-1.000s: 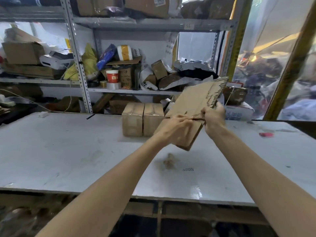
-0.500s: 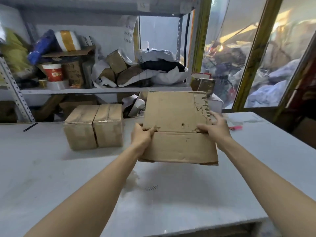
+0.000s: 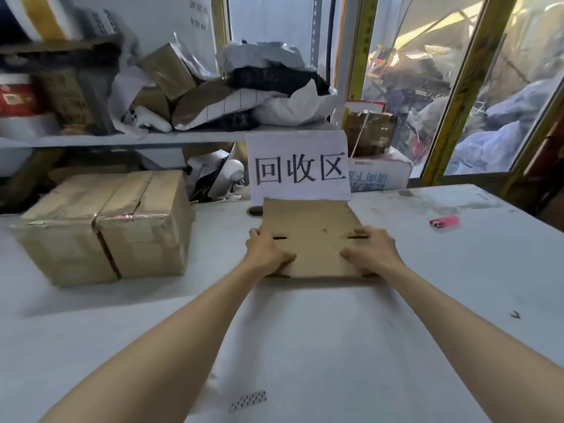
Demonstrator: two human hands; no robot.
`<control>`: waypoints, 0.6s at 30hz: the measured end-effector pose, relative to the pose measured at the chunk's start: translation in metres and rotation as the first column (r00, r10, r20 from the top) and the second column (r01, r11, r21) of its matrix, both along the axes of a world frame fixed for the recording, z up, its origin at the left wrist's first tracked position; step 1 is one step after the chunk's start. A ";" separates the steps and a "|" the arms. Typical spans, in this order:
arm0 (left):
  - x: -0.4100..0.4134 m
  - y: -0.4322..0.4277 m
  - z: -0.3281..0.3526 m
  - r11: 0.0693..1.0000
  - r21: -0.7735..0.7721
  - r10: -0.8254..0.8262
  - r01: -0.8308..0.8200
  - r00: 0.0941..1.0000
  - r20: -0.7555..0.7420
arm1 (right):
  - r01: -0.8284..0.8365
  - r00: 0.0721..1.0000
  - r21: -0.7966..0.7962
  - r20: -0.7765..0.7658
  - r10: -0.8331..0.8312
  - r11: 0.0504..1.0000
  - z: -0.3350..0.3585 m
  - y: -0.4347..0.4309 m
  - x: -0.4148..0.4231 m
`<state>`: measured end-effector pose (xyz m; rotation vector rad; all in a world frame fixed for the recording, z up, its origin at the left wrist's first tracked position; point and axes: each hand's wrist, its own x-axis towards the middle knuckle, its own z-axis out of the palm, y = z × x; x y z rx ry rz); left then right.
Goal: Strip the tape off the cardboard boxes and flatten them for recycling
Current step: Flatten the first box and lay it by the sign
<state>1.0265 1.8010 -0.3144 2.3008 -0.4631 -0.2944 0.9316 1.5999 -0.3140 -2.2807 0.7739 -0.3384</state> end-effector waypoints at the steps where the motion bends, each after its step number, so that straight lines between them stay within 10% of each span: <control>1: 0.002 -0.002 -0.003 0.997 0.074 -0.019 0.017 0.999 0.027 | 0.003 1.000 -0.030 -0.016 -0.004 1.000 -0.004 -0.001 0.003; 6: 0.013 -0.011 -0.016 0.965 0.255 -0.093 0.063 0.990 0.107 | 0.093 0.996 0.026 -0.014 -0.093 0.995 -0.016 -0.004 0.018; 11: 0.014 -0.011 -0.011 0.921 0.365 -0.241 0.138 0.937 0.255 | -0.121 0.993 -0.325 -0.032 0.117 0.938 -0.013 0.016 0.025; 18: -0.005 0.023 0.037 0.721 0.597 -0.447 0.353 0.894 0.012 | -0.498 0.781 -0.470 -0.609 0.141 0.728 0.027 0.075 0.029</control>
